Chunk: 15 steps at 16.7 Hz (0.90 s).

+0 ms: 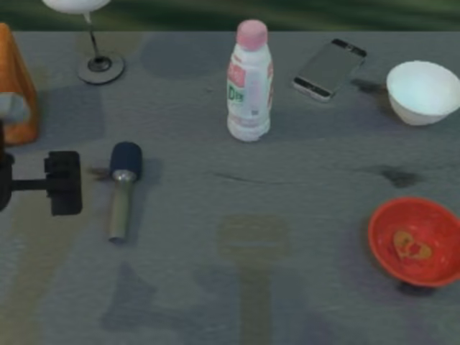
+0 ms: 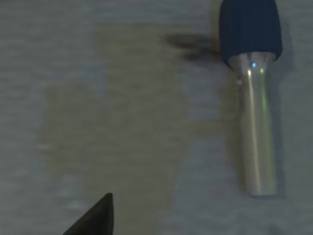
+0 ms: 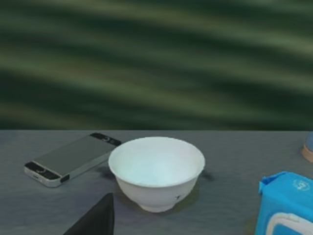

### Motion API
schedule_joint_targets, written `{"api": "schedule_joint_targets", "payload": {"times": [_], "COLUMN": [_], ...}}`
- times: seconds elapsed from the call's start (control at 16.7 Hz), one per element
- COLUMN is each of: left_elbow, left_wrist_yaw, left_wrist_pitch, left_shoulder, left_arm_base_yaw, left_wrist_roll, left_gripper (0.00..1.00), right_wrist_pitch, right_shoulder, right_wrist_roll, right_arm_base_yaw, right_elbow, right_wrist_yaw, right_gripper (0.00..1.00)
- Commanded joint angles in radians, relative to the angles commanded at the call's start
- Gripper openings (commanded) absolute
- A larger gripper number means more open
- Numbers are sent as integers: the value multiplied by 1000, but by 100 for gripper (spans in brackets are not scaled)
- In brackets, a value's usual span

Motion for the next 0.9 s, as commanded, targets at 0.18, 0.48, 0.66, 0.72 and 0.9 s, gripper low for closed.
{"api": "schedule_joint_targets", "payload": {"times": [0.18, 0.48, 0.66, 0.72, 0.9], "left_elbow": [172, 399, 475, 486, 490], "left_wrist_yaw": [10, 22, 26, 26, 27], "left_wrist_pitch": [-134, -295, -343, -350, -353], "left_shoulder": [250, 573, 670, 685, 690], "left_arm_base_yaw": [-42, -94, -111, -114, -114], "left_wrist_roll": [-37, -84, -100, -102, -102], "left_gripper": [100, 100, 100, 100, 100], "right_wrist_pitch": [0, 0, 0, 0, 0], "right_shoulder": [0, 0, 0, 0, 0], "right_wrist_roll": [0, 0, 0, 0, 0], "right_arm_base_yaw": [0, 0, 0, 0, 0], "right_elbow": [0, 0, 0, 0, 0], "right_wrist_yaw": [0, 0, 0, 0, 0], "right_gripper": [100, 100, 100, 100, 100]}}
